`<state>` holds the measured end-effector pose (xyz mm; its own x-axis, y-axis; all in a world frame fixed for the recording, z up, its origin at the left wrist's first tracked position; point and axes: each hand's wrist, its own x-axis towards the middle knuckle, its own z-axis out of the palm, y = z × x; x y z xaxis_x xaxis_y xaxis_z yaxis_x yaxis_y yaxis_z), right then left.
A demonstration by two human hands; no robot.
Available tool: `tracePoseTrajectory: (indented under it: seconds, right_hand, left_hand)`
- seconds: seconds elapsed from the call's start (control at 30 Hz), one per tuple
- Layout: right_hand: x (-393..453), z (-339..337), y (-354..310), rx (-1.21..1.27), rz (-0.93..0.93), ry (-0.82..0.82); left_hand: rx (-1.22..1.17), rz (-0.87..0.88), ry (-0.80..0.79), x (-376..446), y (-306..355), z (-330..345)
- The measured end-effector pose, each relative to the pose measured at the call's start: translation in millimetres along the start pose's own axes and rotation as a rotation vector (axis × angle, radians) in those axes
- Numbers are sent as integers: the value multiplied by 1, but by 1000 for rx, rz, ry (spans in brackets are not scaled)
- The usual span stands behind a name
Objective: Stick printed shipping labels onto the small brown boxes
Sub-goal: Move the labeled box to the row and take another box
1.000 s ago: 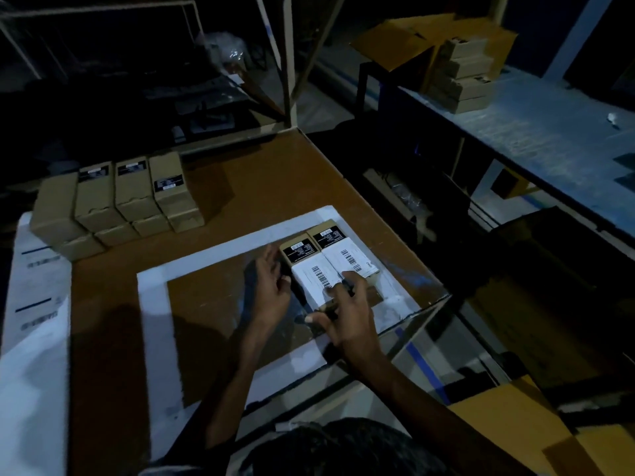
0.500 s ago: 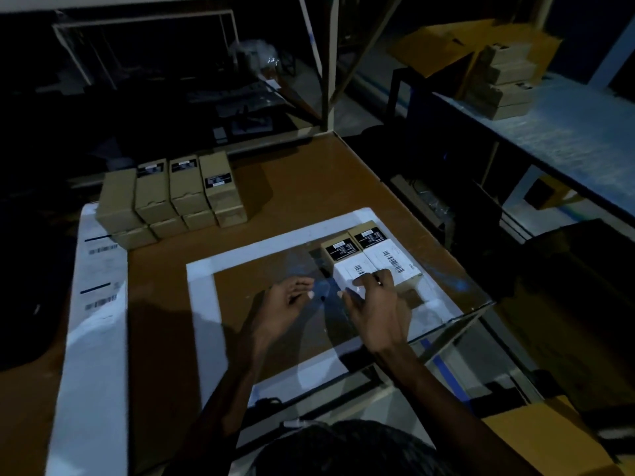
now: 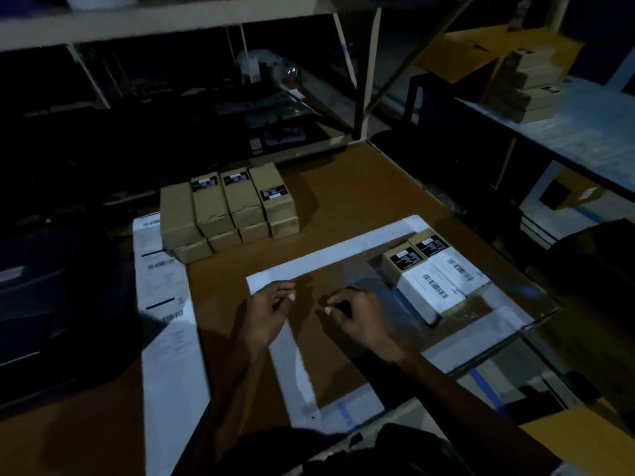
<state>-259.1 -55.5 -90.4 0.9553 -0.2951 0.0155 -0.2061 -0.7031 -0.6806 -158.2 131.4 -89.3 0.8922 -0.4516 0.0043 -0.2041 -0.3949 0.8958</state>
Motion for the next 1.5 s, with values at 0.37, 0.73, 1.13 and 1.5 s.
tracePoseTrajectory:
  seconds: [0.37,0.73,1.13,1.5]
  right_hand:
    - [155,-15,-38,242,41,92]
    - [354,-8,-92,575,158,-10]
    - [338,-10,-79,710,194,34]
    - [138,-47,-52,714,277,232]
  left_hand:
    - [217,155,341,106,32,-47]
    - [703,-7,365,200,33,-47]
    - [494,51,524,174,35,-40]
    - [-171,-57,584,27,30,-24]
